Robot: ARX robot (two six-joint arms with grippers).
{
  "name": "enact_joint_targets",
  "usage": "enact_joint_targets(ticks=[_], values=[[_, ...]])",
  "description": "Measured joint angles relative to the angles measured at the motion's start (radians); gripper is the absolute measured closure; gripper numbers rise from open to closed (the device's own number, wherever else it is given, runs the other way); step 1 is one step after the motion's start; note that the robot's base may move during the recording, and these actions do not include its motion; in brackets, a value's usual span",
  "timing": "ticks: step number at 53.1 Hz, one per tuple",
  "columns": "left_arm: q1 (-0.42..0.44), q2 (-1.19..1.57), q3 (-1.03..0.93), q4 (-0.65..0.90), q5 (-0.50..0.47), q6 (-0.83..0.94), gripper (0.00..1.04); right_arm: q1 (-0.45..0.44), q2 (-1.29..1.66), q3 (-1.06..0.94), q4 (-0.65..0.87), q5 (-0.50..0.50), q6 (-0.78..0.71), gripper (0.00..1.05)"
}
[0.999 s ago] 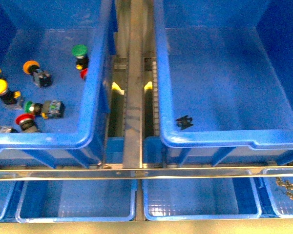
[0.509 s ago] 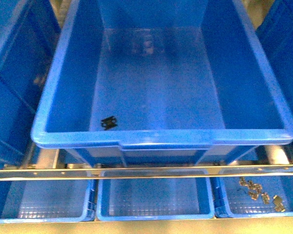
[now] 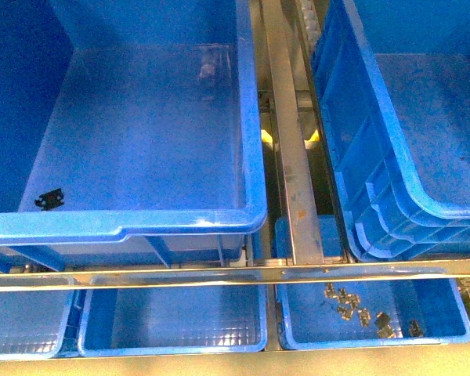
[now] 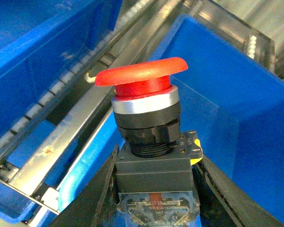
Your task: Pick red and yellow buttons and place in box
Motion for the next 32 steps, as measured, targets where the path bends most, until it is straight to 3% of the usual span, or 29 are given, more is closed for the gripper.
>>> enact_joint_targets(ticks=[7,23,32], values=[[0.0,-0.143,0.0,-0.176,0.001,0.001,1.02,-0.019,-0.006,-0.002,0.0,-0.003,0.0,0.68],[0.0,-0.166,0.0,-0.184,0.0,0.0,1.01,-0.157,0.037,-0.01,0.036,-0.076,-0.005,0.68],[0.0,-0.166,0.0,-0.184,0.0,0.001,0.75,-0.268,0.215,0.034,0.138,-0.121,-0.009,0.68]])
